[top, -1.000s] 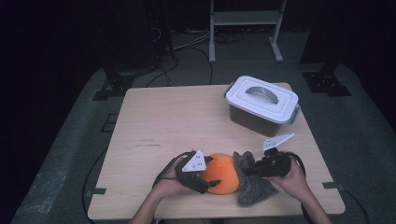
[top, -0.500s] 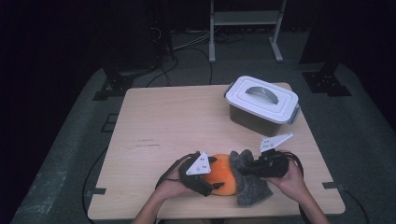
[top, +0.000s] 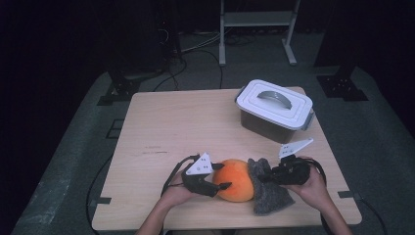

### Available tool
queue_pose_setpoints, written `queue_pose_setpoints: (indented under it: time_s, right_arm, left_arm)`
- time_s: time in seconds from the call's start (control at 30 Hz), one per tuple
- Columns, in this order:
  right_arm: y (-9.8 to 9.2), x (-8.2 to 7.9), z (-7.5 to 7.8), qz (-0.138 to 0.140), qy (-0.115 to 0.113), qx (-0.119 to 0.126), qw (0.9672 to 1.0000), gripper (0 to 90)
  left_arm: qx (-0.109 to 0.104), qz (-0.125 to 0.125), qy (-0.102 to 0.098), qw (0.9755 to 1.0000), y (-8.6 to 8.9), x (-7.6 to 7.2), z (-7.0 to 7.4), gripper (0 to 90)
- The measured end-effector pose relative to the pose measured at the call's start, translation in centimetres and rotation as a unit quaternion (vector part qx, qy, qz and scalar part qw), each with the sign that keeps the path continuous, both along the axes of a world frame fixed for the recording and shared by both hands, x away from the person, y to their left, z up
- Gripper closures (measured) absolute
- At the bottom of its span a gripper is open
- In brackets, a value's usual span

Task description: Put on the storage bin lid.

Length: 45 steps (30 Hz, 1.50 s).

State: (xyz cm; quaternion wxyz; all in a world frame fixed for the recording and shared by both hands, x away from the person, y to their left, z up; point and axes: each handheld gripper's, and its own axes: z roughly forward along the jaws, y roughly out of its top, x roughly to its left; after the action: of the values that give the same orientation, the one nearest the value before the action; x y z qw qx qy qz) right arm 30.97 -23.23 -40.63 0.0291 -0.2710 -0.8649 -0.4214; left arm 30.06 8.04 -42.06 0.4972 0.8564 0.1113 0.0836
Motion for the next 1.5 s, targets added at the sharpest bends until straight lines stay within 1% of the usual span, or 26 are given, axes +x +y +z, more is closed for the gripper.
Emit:
queue_pose_setpoints:
  time_s: [0.1,0.13,0.2,0.27,0.3,0.37,0.43,0.5,0.53,0.57,0.6,0.63,0.7,0.77,0.83,0.93,1.0,1.07,1.13,1.23,1.3,1.33,1.37,1.4,1.43,1.5]
  right_arm:
    - [0.5,-0.6,1.2,0.007,-0.018,0.02,0.9996,78.1]
    - [1.0,-0.9,1.7,0.011,-0.028,0.02,0.9993,78.1]
    - [1.9,-1.2,1.9,0.018,-0.038,0.013,0.999,77.6]
    - [2.4,-1.2,1.5,0.024,-0.035,0.001,0.9991,77.5]
    - [2.5,-1.1,1.1,0.026,-0.028,0.0,0.9993,77.6]
    - [2.1,-0.8,0.4,0.028,-0.011,0.004,0.9995,77.8]
    - [1.6,-0.6,0.1,0.028,-0.002,0.009,0.9996,77.9]
    - [1.2,-0.5,-0.1,0.027,0.002,0.012,0.9996,77.9]
    - [1.0,-0.4,-0.3,0.026,0.006,0.012,0.9996,77.9]
    - [0.8,-0.3,-0.4,0.024,0.009,0.011,0.9996,77.9]
    - [0.5,-0.1,-0.7,0.022,0.013,0.01,0.9996,78.0]
    - [0.4,0.0,-0.8,0.021,0.015,0.01,0.9996,78.0]
    - [-0.1,0.2,-0.9,0.013,0.023,0.005,0.9996,78.1]
    - [-0.3,0.1,-0.6,0.01,0.017,0.006,0.9998,78.3]
    - [-0.4,-0.3,0.6,-0.002,-0.004,0.011,0.9999,78.5]
    - [0.1,-1.0,2.3,0.005,-0.026,0.038,0.9989,78.5]
    - [0.9,-1.3,2.7,0.014,-0.032,0.036,0.9987,78.5]
    - [1.8,-1.4,2.5,0.024,-0.032,0.02,0.999,78.5]
    - [2.0,-1.2,1.9,0.029,-0.023,0.015,0.9992,78.3]
    - [1.7,-1.0,1.2,0.031,-0.011,0.015,0.9993,78.3]
    - [1.4,-0.9,0.9,0.034,-0.008,0.014,0.9993,78.4]
    - [1.3,-0.8,0.8,0.034,-0.006,0.016,0.9993,78.4]
    - [1.2,-0.8,0.8,0.034,-0.006,0.016,0.9993,78.4]
    - [1.0,-0.7,0.7,0.032,-0.005,0.012,0.9994,78.4]
    - [0.9,-0.7,0.7,0.03,-0.003,0.007,0.9995,78.4]
    - [0.7,-0.5,0.5,0.031,0.0,0.001,0.9995,78.4]
  left_arm:
    - [0.002,-0.001,-0.004,1.0,-0.6,-0.3,0.1,38.2]
    - [0.001,0.0,-0.004,1.0,-0.8,-0.4,0.2,37.8]
    - [0.006,-0.001,-0.009,0.9999,-0.9,-0.5,0.2,36.1]
    - [0.009,-0.003,-0.008,0.9999,-0.8,-0.5,0.2,32.2]
    - [0.01,-0.002,-0.008,0.9999,-0.8,-0.4,0.1,27.7]
    - [0.012,-0.001,0.002,0.9999,-0.8,-0.2,-0.1,18.3]
    - [0.008,0.001,0.01,0.9999,-0.7,0.0,-0.3,12.4]
    - [0.008,0.005,0.026,0.9996,-0.6,0.4,-0.5,9.2]
    - [0.005,0.005,0.032,0.9995,-0.6,0.5,-0.7,9.1]
    - [0.004,0.002,0.045,0.999,-0.5,0.7,-0.9,9.8]
    - [0.006,0.0,0.046,0.9989,-0.4,0.7,-0.9,16.4]
    - [0.006,0.002,0.039,0.9992,-0.4,0.5,-1.0,20.6]
    - [0.009,0.007,0.037,0.9992,-0.4,0.4,-1.0,28.0]
    - [0.007,0.013,0.03,0.9994,-0.3,0.3,-0.7,33.1]
    - [0.004,0.016,0.029,0.9995,-0.5,0.2,-0.4,35.2]
    - [0.005,0.013,0.018,0.9998,-1.2,-0.4,0.1,35.3]
    - [0.006,0.008,0.009,0.9999,-1.7,-0.8,0.4,34.3]
    - [0.014,0.003,0.002,0.9999,-1.9,-1.1,0.5,31.3]
    - [0.016,0.0,0.0,0.9999,-1.9,-1.1,0.4,26.1]
    - [0.008,0.0,0.01,0.9999,-1.7,-0.7,0.4,15.6]
    - [0.016,0.003,0.018,0.9997,-1.6,-0.3,0.3,8.4]
    - [0.015,0.003,0.026,0.9995,-1.6,-0.2,0.1,8.4]
    - [0.013,0.001,0.049,0.9987,-1.4,0.1,-0.2,9.0]
    - [0.01,-0.001,0.054,0.9985,-1.4,0.2,-0.3,13.3]
    - [0.01,-0.006,0.055,0.9984,-1.3,0.2,-0.4,16.6]
    - [0.006,-0.007,0.046,0.9989,-1.2,0.0,-0.3,24.8]
